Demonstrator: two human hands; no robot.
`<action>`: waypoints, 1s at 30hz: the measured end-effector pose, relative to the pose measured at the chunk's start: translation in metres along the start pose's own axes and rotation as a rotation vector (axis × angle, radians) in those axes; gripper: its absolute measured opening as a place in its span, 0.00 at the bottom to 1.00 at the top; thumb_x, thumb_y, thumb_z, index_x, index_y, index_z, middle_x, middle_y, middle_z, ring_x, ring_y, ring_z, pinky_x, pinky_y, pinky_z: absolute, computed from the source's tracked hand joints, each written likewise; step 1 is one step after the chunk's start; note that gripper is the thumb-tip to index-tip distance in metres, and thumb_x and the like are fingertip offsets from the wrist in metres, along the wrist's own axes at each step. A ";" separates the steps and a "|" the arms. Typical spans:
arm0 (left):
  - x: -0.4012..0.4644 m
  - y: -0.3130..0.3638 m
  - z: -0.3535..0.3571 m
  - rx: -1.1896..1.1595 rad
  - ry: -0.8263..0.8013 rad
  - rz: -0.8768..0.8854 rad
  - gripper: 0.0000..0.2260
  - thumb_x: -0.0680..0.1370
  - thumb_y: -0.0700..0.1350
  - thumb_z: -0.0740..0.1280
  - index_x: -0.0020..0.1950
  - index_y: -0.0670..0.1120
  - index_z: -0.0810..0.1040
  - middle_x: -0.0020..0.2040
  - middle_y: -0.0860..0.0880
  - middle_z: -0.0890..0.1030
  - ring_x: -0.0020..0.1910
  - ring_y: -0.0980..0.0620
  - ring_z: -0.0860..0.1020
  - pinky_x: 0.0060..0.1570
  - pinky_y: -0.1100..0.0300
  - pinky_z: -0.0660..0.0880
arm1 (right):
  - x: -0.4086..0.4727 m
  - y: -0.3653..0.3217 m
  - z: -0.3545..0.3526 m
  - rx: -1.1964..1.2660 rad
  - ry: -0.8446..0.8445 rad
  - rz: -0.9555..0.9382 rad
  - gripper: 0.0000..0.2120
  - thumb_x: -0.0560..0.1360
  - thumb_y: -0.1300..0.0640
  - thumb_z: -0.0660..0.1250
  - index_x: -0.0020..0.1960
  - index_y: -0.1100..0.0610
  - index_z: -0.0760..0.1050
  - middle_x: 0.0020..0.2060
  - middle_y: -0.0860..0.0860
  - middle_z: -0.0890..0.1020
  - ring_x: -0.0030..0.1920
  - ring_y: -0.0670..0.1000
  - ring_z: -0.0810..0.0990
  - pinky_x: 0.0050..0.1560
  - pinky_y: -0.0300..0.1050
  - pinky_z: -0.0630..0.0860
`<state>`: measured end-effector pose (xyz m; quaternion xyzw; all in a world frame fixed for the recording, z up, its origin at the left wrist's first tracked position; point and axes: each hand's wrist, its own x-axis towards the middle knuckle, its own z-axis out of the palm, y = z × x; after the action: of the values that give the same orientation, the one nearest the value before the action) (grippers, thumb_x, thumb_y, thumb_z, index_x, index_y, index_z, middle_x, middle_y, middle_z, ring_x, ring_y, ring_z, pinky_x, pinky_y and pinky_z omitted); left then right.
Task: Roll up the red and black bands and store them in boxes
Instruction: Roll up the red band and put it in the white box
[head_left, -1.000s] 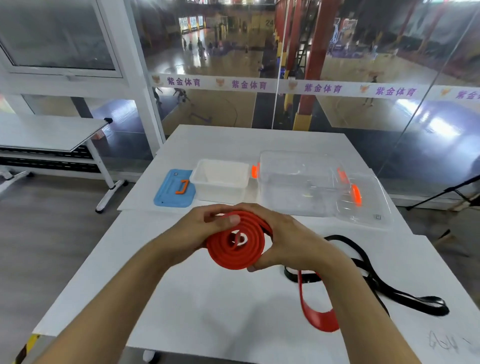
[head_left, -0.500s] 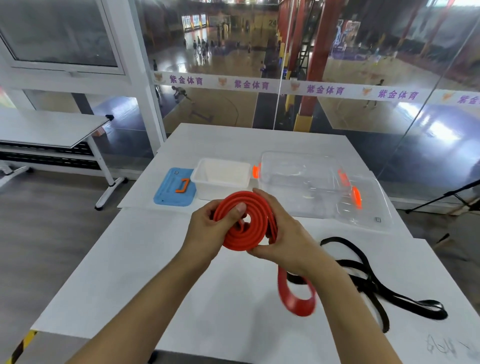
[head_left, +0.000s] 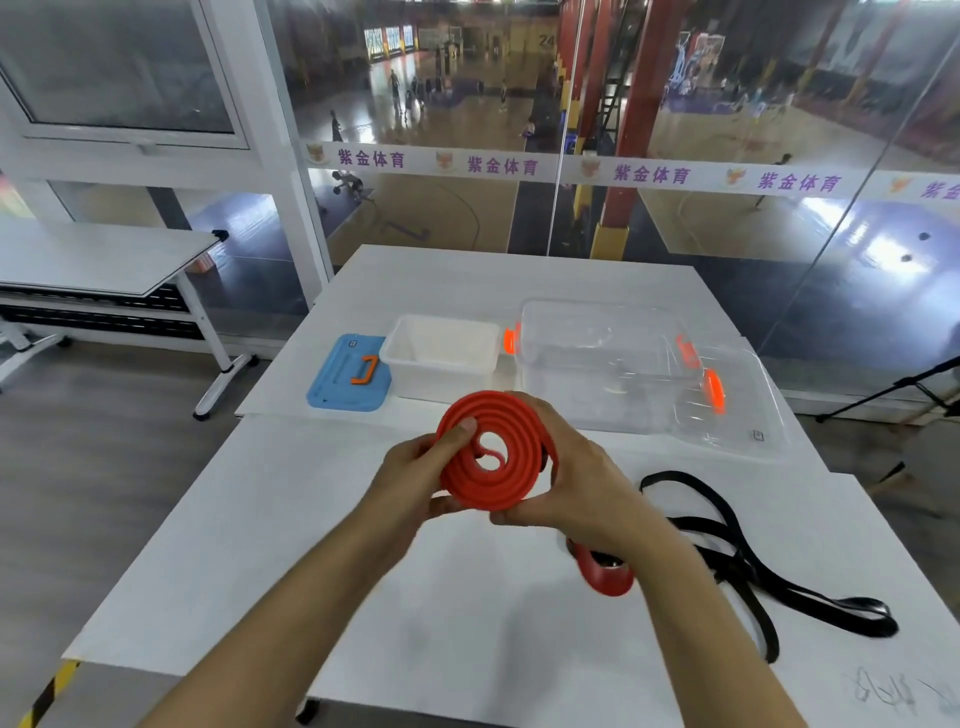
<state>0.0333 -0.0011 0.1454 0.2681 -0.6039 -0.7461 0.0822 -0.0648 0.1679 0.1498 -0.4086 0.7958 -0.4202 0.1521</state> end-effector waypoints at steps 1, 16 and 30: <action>0.002 0.004 -0.007 0.070 -0.060 0.023 0.18 0.76 0.55 0.72 0.58 0.44 0.83 0.54 0.40 0.86 0.52 0.44 0.86 0.45 0.54 0.82 | 0.000 0.002 -0.007 -0.035 -0.064 -0.006 0.50 0.62 0.54 0.85 0.75 0.34 0.62 0.62 0.34 0.78 0.62 0.39 0.76 0.57 0.28 0.72; 0.032 -0.013 0.016 0.044 0.251 0.094 0.18 0.77 0.55 0.71 0.56 0.42 0.84 0.48 0.42 0.88 0.44 0.48 0.88 0.39 0.55 0.84 | 0.010 0.037 -0.017 -0.060 -0.047 0.057 0.33 0.73 0.45 0.75 0.71 0.31 0.61 0.52 0.39 0.78 0.49 0.43 0.80 0.52 0.40 0.75; 0.129 -0.033 0.016 -0.149 0.469 -0.024 0.19 0.80 0.57 0.66 0.62 0.43 0.76 0.54 0.43 0.84 0.51 0.46 0.85 0.43 0.52 0.85 | 0.087 0.081 0.062 0.086 0.237 0.205 0.26 0.83 0.54 0.61 0.80 0.43 0.62 0.57 0.42 0.70 0.59 0.42 0.75 0.54 0.32 0.74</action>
<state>-0.0769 -0.0370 0.0775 0.4341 -0.5083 -0.7071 0.2309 -0.1244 0.0918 0.0570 -0.2659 0.8271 -0.4813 0.1168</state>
